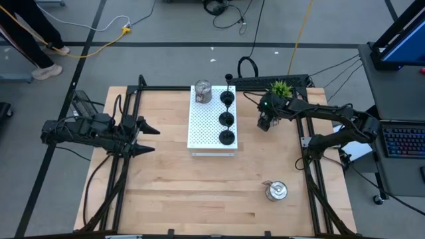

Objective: Pick & Place candle stick holders
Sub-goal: Put the top brown scented candle on the shelf aligned with the brown scented candle

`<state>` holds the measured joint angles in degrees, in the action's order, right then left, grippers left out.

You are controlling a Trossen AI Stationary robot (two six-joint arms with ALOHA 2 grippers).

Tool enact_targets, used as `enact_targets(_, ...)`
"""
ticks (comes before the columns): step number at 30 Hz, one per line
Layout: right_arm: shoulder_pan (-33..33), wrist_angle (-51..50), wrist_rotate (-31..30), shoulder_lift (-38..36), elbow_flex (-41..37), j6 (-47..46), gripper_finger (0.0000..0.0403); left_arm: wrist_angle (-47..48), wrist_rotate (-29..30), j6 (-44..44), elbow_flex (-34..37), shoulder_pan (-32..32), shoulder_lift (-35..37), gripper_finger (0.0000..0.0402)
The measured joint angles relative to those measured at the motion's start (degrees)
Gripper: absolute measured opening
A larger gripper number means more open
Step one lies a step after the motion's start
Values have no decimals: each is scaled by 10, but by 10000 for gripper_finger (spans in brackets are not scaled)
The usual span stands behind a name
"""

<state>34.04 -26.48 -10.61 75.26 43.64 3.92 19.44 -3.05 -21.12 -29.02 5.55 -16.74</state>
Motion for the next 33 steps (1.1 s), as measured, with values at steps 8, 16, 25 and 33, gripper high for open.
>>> enact_targets(8,0,-19,-1,0,0,4,377,0,0,1,0,0,0,399)
enact_targets(16,0,-22,2,0,0,4,375,0,0,1,0,0,0,399)
enact_targets(25,0,-32,-38,0,0,13,375,0,0,0,0,0,0,399)
enact_targets(33,0,-58,-46,0,0,15,375,0,0,3,0,0,0,399)
